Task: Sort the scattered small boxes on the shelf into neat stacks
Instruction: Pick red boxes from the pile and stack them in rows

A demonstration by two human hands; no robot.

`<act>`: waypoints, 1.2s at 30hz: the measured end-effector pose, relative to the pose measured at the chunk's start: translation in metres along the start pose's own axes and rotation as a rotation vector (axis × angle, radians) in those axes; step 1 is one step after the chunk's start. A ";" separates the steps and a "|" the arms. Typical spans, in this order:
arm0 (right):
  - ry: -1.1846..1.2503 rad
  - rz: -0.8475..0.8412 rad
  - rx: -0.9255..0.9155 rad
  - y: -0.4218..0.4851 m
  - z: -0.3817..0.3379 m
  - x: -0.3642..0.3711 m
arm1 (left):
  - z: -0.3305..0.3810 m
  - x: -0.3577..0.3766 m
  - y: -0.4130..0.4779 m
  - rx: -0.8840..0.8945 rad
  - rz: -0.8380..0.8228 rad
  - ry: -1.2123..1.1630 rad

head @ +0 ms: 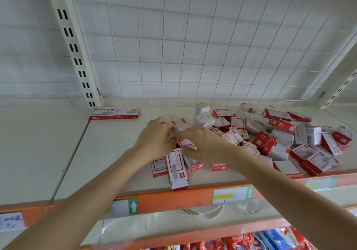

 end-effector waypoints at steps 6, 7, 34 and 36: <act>-0.038 -0.099 -0.079 -0.002 -0.019 0.029 | -0.010 -0.015 -0.026 -0.035 0.065 0.015; -0.068 -0.097 -0.090 -0.003 -0.021 0.031 | -0.012 -0.017 -0.030 -0.045 0.076 0.021; 0.599 0.193 0.164 0.000 0.011 -0.007 | 0.008 -0.026 -0.062 0.026 0.194 -0.370; 0.799 0.196 0.245 0.003 0.019 -0.007 | 0.016 -0.019 -0.062 0.091 0.093 -0.421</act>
Point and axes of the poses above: each hand's wrist, its own y-axis towards the middle knuckle, its own x-axis out of the palm, z = x × y, the point moved 10 cm from there along y, towards the middle knuckle, and after that the axes turned 4 degrees about -y, right-handed, at the moved point
